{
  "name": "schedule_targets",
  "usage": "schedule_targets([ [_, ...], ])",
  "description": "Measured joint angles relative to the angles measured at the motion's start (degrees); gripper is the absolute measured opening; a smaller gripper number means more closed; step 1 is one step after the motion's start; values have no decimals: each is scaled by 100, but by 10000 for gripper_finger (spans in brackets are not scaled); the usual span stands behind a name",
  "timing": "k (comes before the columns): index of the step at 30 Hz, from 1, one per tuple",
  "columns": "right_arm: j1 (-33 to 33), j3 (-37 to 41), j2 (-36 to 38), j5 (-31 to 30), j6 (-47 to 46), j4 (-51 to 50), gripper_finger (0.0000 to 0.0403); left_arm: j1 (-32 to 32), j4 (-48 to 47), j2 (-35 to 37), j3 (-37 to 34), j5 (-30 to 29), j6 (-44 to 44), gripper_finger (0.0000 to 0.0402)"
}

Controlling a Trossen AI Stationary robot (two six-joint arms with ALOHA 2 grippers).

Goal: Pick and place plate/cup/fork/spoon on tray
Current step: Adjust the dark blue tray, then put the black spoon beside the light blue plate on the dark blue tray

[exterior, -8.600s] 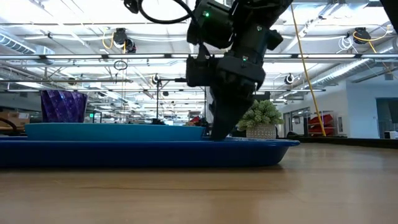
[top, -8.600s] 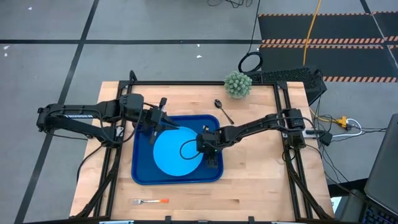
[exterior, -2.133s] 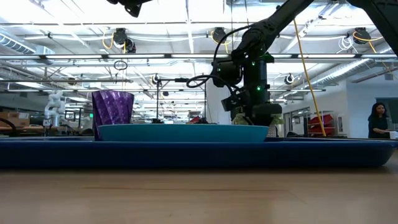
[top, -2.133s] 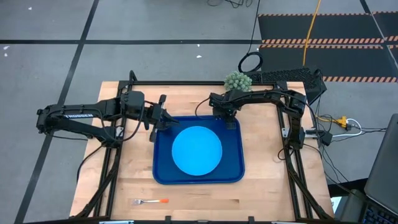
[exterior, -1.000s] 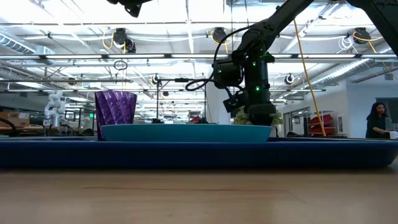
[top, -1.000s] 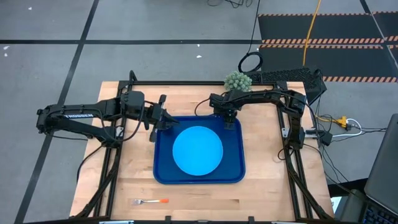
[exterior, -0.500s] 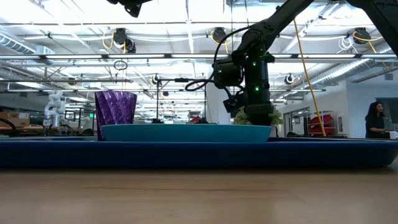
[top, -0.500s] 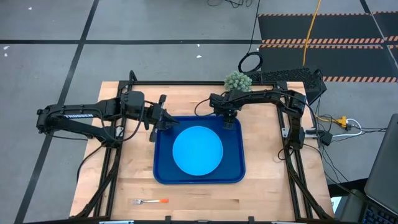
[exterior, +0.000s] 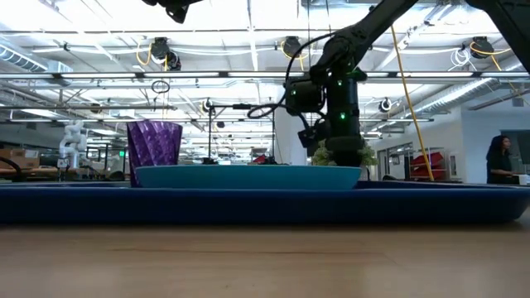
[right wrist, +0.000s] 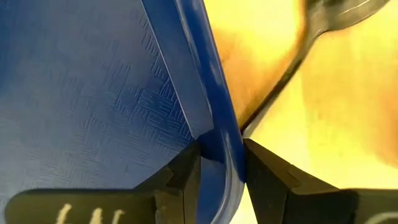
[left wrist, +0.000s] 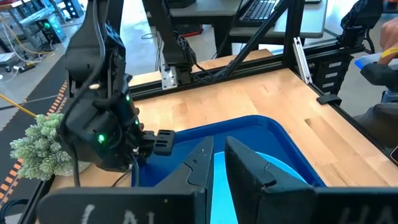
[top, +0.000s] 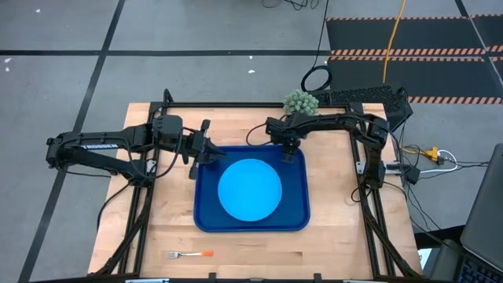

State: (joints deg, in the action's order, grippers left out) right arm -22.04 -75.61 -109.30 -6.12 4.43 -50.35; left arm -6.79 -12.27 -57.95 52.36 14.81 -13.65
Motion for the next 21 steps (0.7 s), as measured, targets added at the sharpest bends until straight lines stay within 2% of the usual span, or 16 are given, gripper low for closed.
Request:
schedule_targets([
  [13,0,-9,851,-27,-9,299,100,0,2,0,0,0,-6,44],
  [21,-275,-17,703,-150,488,958,100,0,9,0,0,2,-7,44],
])
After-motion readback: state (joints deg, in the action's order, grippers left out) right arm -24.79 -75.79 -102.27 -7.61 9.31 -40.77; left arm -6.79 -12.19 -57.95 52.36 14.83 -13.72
